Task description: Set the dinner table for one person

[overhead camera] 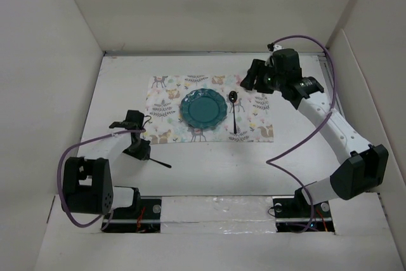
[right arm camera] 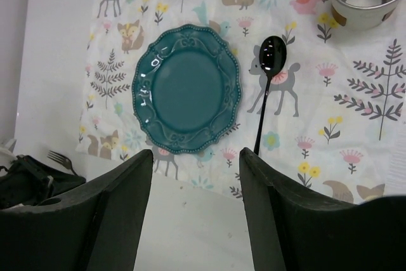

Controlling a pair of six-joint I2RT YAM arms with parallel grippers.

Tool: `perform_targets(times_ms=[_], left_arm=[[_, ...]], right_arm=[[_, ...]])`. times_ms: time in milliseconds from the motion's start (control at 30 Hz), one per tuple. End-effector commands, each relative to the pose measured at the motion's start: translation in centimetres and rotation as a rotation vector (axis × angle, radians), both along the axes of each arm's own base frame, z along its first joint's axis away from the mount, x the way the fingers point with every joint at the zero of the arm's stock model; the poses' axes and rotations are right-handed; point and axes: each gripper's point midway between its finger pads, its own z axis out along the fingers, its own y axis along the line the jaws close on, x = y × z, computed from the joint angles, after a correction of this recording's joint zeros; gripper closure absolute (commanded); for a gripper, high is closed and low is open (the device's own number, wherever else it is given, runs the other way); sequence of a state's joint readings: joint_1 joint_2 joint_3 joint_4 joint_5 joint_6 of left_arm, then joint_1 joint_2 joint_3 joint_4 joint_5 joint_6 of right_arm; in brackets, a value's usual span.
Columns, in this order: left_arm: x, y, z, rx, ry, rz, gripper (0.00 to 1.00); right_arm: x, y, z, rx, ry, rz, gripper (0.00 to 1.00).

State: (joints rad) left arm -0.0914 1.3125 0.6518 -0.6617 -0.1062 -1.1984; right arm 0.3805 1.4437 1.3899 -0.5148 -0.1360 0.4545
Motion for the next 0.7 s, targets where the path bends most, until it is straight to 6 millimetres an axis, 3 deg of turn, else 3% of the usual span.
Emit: perform_targets(times_ms=[0,100,233,267,367,400,433,500,533,567,667], left_arm=[[-0.4,0.8,-1.2,0.04,-0.011,0.017,1.0],[0.0,1.0,0.8,0.053,-0.073,-0.015,1.0],[1.2,0.8,6.2,0.083,-0.267,-0.136,1.0],[2.1,0.7,8.1,0.099,-0.32,-0.206,1.0],[4.5,0.6,11.6,0.139,-0.402,-0.339,1.0],[6.4,0.4,14.5,0.159,-0.473,-0.38,1.0],[7.8,0.4,14.7,0.191,-0.459,-0.474,1.0],[11.0,-0.1,17.1,0.248,-0.484,-0.569,1.0],[12.0,-0.2,17.6,0.274,-0.491,-0.632,1.0],[13.1,-0.4,18.2,0.277,-0.499,-0.662,1.0],[16.7,-2.2,19.2,0.312,-0.525,-0.812,1.0]], right_arm=[[0.0,-0.2,2.1,0.044,-0.033,0.01,0.38],[0.0,-0.3,1.7,0.046,-0.018,0.012,0.38],[0.0,-0.7,0.6,0.036,0.009,0.008,0.38],[0.0,-0.7,0.0,0.032,0.02,0.004,0.38],[-0.1,-0.8,-1.0,0.023,0.039,0.006,0.39],[-0.2,-0.9,-1.3,0.019,0.044,0.003,0.39],[-0.3,-0.9,-1.5,0.016,0.047,0.0,0.4],[-0.6,-0.9,-1.6,0.009,0.044,0.0,0.54],[-0.7,-1.0,-1.3,0.011,0.034,-0.005,0.68],[-0.9,-0.6,-1.1,0.013,0.025,0.005,0.97],[-1.8,-0.9,0.1,0.019,-0.019,-0.006,1.0]])
